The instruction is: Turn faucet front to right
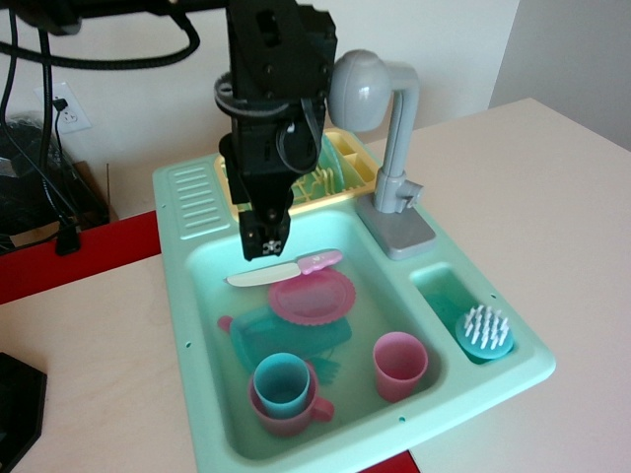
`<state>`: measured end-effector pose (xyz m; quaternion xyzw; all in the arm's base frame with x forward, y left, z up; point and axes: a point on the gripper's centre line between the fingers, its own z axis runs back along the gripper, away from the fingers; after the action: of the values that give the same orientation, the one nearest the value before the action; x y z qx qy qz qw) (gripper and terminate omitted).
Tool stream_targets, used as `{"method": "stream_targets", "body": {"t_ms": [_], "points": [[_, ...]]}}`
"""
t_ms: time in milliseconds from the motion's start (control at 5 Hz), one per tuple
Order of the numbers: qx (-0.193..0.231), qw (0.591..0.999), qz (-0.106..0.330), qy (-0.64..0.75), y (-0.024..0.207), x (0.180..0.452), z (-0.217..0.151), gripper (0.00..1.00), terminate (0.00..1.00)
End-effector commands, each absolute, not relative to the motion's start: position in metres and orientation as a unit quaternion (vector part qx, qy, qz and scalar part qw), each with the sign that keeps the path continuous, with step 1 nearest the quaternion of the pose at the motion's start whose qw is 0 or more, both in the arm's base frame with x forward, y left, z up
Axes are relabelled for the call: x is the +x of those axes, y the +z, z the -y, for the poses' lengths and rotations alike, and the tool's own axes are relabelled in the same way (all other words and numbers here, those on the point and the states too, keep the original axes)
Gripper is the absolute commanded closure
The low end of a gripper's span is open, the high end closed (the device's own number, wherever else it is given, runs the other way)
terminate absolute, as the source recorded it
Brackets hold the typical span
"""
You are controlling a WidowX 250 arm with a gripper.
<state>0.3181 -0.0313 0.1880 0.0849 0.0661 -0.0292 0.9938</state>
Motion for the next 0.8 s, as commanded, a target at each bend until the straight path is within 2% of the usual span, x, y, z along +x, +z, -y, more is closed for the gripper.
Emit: {"method": "stream_targets", "body": {"t_ms": [0, 400, 600], "points": [[0.081, 0.996, -0.033, 0.035, 0.209, 0.31, -0.004, 0.0, 0.0], [0.05, 0.998, -0.036, 0.032, 0.209, 0.301, -0.007, 0.0, 0.0], [0.024, 0.999, -0.031, 0.029, 0.226, 0.281, -0.009, 0.0, 0.0]]}}
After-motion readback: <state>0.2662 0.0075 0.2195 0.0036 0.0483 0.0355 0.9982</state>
